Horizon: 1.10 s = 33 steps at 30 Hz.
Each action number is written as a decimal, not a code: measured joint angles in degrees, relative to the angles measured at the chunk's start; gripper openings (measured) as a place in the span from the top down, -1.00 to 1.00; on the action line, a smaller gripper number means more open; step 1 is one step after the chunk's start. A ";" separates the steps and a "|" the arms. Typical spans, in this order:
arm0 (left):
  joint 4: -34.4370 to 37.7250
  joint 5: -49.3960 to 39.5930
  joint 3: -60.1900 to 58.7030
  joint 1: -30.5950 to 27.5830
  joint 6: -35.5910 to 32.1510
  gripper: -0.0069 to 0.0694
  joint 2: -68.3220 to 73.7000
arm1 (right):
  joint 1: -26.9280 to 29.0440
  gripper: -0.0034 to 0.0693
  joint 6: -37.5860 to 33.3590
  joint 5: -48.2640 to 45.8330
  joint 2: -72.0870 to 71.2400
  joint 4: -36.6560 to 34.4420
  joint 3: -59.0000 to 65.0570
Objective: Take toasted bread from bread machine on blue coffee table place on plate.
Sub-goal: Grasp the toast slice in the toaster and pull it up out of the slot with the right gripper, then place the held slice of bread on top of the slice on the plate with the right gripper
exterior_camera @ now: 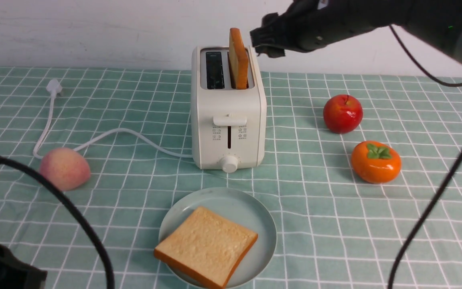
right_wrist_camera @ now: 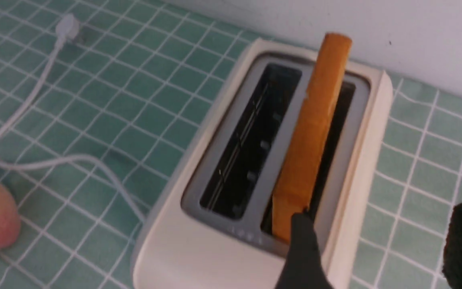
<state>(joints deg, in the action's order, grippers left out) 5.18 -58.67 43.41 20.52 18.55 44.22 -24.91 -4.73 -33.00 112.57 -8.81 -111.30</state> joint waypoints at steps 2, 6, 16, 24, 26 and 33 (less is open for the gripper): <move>-1.51 -2.94 -0.05 0.00 2.69 0.86 -2.82 | 0.00 -0.47 0.00 1.66 5.20 -2.31 -4.96; -4.69 -5.93 -0.05 0.00 6.82 0.86 -4.95 | 0.00 -0.48 0.00 2.03 10.95 -5.25 -9.32; -11.73 -6.66 -0.05 0.00 11.33 0.86 -6.47 | 0.00 0.67 -0.33 -3.49 8.36 -0.25 -10.52; -14.11 -1.47 -0.05 0.00 11.40 0.86 -6.47 | 0.77 0.65 -1.71 -23.87 -9.99 1.63 -11.43; -14.11 1.19 -0.05 0.00 11.40 0.86 -6.41 | 1.43 0.65 -2.34 -33.53 -12.55 -1.60 -11.00; -13.91 4.35 -0.12 0.00 11.40 0.86 -4.62 | 1.73 0.65 -17.02 -38.76 -9.45 -27.86 3.94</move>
<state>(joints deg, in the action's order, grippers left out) -8.73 -54.32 43.29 20.52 29.95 39.60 -23.17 -21.75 -71.75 103.12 -36.66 -107.36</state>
